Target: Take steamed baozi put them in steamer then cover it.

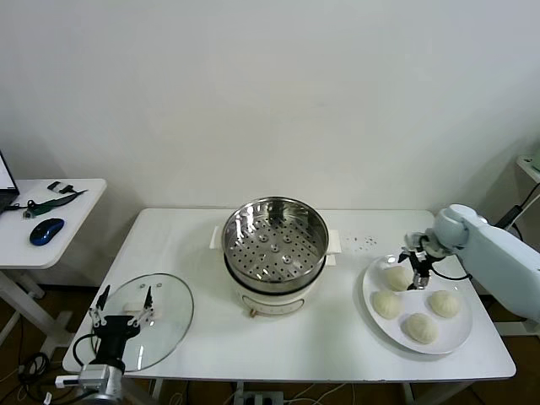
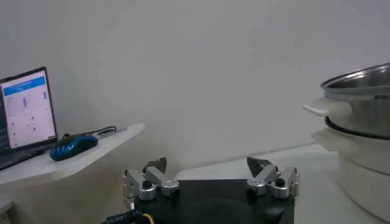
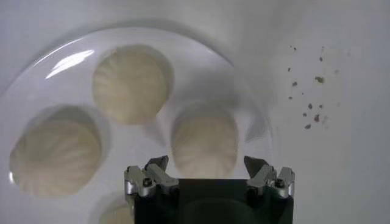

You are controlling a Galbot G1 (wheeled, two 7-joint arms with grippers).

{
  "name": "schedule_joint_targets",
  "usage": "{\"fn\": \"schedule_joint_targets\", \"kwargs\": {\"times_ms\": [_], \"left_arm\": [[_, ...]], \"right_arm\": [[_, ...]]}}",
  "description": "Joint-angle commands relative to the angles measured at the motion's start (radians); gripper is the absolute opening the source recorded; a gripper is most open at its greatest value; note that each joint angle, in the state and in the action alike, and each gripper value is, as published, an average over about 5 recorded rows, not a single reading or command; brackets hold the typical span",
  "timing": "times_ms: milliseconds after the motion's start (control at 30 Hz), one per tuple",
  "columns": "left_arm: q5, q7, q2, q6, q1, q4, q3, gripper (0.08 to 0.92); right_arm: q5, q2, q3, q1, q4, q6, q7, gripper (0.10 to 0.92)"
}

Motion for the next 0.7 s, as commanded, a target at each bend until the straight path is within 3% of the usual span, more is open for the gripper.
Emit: {"fn": "schedule_joint_targets", "kwargs": {"times_ms": [33, 400, 700], "left_arm": [[-0.001, -0.002, 0.001, 0.004, -0.005, 0.002, -0.007, 0.823], [-0.001, -0.009, -0.001, 0.009, -0.003, 0.001, -0.006, 0.823], [-0.004, -0.011, 0.005, 0.012, 0.005, -0.011, -0.006, 0.823]], "right_arm": [[-0.017, 0.063, -0.057, 0.037, -0.066, 0.008, -0.012, 0.818], [-0.016, 0.036, -0.053, 0.039, -0.039, 0.015, -0.018, 0.693], [0.087, -0.017, -0.232, 0.287, 0.077, 0.151, -0.070, 0.671]]}}
